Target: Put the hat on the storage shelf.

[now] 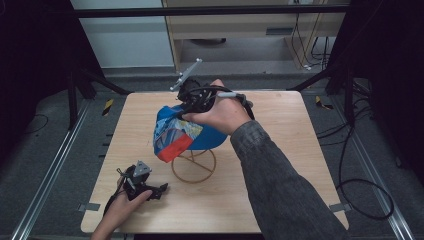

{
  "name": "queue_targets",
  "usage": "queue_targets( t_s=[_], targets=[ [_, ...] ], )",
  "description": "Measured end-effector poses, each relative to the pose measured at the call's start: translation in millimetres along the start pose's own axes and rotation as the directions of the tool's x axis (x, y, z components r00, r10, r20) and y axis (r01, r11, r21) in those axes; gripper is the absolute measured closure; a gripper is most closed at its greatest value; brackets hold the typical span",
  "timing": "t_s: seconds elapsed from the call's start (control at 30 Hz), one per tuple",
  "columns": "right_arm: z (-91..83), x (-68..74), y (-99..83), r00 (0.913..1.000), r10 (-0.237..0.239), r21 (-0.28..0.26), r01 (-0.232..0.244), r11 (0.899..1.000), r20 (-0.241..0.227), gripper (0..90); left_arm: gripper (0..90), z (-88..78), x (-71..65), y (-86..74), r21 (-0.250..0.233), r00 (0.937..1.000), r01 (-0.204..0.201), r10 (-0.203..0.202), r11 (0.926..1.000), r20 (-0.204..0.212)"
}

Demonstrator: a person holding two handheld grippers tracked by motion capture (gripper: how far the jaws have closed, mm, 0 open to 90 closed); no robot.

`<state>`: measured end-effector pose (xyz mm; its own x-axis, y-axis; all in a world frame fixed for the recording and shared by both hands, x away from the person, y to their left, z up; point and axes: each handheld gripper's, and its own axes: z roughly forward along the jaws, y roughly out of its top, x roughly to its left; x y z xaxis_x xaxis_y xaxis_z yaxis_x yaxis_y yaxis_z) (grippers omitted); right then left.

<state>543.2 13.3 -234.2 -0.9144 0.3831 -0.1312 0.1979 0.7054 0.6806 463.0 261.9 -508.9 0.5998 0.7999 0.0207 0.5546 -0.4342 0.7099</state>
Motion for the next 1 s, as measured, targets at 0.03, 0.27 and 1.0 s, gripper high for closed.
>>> queue_targets(
  t_s=[0.03, 0.27, 1.0],
  targets=[
    [-0.1, -0.3, -0.7, 1.0, 0.001, -0.002, -0.001, 1.0, -0.001, 62.2, 0.0, 0.0, 0.0, 0.0, 0.0, 1.0, 0.0, 0.0, 1.0, 0.0],
    [-5.7, 0.3, -3.5, 0.9998, 0.018, -0.016, -0.018, 1.0, -0.003, 53.2, 0.0, 0.0, 0.1, 0.0, 0.001, 1.0, -0.001, 0.001, 1.0, 0.0],
    [-32.4, 1.0, -24.6, 0.9947, 0.087, -0.073, -0.083, 0.994, 0.055, 15.9, 0.0, -0.1, 0.1, 0.0, 0.001, 1.0, -0.001, 0.001, 1.0, 0.0]
  ],
)
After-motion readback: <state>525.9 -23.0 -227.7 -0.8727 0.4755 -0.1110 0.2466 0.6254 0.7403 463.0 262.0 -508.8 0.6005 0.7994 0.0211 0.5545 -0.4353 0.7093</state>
